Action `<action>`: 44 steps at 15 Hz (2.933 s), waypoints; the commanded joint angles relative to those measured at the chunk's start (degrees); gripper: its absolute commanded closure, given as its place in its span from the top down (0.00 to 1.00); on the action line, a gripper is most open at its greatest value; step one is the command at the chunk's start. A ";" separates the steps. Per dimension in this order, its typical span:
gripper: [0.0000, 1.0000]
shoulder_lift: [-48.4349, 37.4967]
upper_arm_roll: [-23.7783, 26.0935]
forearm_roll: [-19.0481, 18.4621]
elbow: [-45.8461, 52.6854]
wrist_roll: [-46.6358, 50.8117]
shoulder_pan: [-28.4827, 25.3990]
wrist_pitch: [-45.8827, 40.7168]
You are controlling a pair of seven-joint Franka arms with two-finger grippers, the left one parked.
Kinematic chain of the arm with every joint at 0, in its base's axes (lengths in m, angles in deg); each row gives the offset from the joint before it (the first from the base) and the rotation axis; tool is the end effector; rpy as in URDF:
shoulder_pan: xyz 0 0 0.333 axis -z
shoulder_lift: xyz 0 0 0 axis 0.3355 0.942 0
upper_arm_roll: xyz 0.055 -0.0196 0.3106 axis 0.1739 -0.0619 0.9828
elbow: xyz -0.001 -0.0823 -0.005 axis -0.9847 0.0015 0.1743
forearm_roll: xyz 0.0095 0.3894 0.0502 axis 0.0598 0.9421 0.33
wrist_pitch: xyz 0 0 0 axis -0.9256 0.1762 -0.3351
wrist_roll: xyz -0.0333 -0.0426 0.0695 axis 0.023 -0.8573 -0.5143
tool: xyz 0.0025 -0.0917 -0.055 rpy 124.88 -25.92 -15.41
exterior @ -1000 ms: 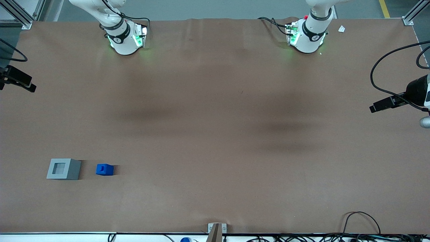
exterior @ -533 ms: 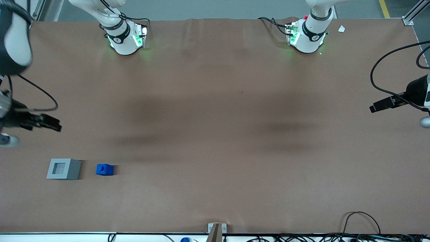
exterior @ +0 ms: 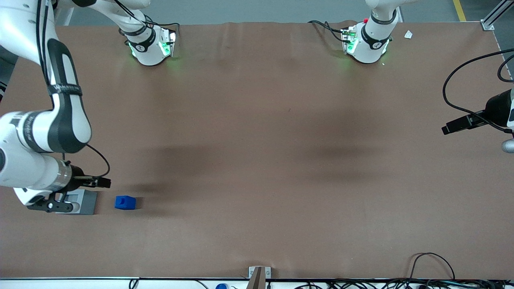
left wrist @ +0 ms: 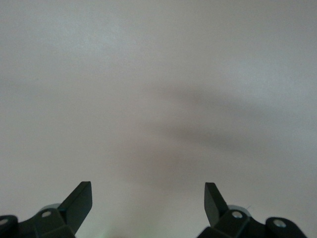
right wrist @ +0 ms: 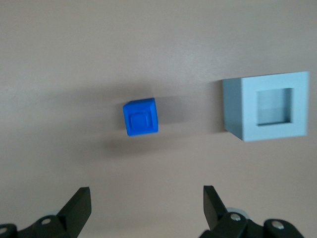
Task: Insert blue part into gray base with right arm
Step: 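Close the right gripper on the blue cube and lift it, then carry the blue cube over the gray base's opening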
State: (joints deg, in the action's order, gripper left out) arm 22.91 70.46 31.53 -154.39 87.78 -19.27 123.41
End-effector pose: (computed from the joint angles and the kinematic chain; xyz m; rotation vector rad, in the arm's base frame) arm 0.7098 -0.0074 0.3584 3.1321 -0.1663 -0.0862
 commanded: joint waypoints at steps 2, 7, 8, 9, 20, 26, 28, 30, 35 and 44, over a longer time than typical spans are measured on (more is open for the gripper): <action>1.00 5.03 -0.02 1.58 0.81 1.43 -0.33 7.18; 1.00 9.42 -0.02 1.05 0.28 0.90 -1.38 13.35; 1.00 10.13 -0.02 0.79 -1.11 0.72 -1.91 15.88; 1.00 10.31 -0.02 0.61 -2.69 0.64 -2.17 18.52; 0.43 11.36 -0.02 0.61 -3.85 -1.30 -0.68 21.36; 0.00 9.79 0.16 1.67 -0.09 -1.48 0.19 14.28; 0.00 9.44 0.07 1.41 5.44 -1.82 1.24 6.19; 0.00 9.43 0.07 1.32 10.19 -3.40 2.57 0.55; 0.00 10.13 -0.11 1.23 11.62 -14.46 8.98 0.35; 0.00 11.45 -0.11 1.23 10.92 -16.59 12.41 3.87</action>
State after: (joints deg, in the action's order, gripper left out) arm 34.52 69.58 32.51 -143.01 71.60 -7.91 126.86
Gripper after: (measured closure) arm 0.489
